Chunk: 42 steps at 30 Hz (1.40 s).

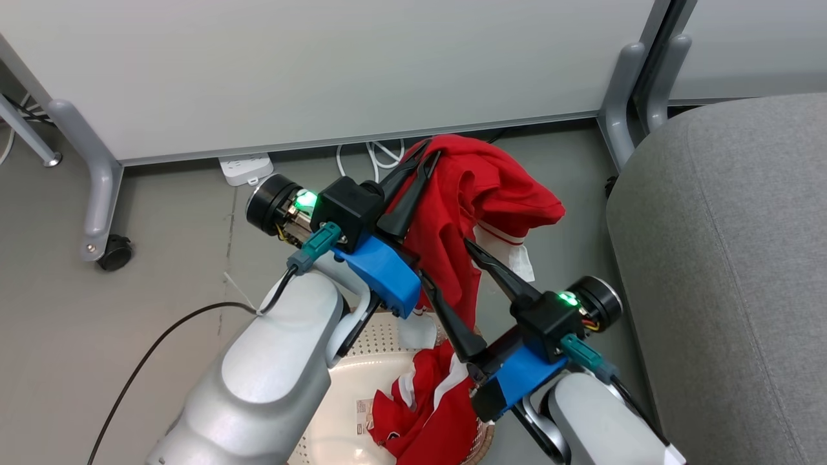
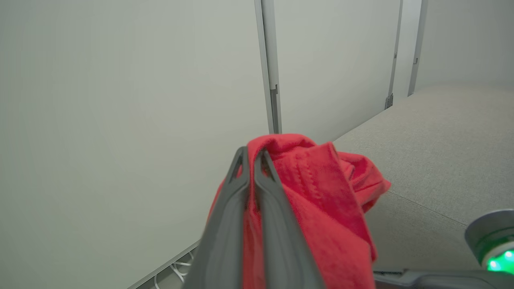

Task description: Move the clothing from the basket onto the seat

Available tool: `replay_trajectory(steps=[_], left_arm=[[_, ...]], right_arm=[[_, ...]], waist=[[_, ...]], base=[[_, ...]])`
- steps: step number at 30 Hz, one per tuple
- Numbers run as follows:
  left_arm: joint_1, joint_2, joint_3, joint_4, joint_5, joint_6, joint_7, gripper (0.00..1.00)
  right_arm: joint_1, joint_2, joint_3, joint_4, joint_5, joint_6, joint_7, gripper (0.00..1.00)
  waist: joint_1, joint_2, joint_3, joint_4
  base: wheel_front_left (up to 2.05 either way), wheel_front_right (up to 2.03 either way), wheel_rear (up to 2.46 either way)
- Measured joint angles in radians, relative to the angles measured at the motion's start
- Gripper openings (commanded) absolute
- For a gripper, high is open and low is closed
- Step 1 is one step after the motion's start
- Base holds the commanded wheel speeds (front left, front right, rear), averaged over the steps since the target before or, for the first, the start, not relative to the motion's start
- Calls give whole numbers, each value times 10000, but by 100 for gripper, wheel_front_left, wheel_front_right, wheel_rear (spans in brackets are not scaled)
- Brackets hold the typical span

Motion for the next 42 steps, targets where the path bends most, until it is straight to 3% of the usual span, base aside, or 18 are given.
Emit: replay_trajectory(steps=[11,12,13,35,36,37,42], left_arm=[[-335,-40,-251,-61,-171,12,-36,0],[-349,-42,-270,-61,-188,13,-46,0],[-359,-46,-288,-59,-221,15,-50,0],[-536,-58,-454,203,-491,173,-253,0],[-543,-58,-453,196,-493,188,-255,44],[-547,-56,-453,190,-495,192,-263,100],[-624,-38,-451,159,-491,209,-307,100]], right_arm=[[-1709,-6,679,1482,405,0,0,100],[-1814,-6,767,1611,439,0,2,82],[-1894,-2,825,1701,499,0,0,0],[-2189,-4,934,2021,729,0,2,0],[-2189,-4,924,2013,729,0,2,0],[-2189,-4,917,2008,729,0,0,0],[-2188,-4,882,1967,694,0,2,0]], waist=[[0,0,351,175],[0,0,367,189],[0,0,380,198],[0,0,361,143],[-1,0,367,140],[-1,0,374,136],[-1,0,425,94]], base=[[0,0,0],[0,0,0],[0,0,0],[0,0,0],[0,0,0],[0,0,0],[0,0,0]])
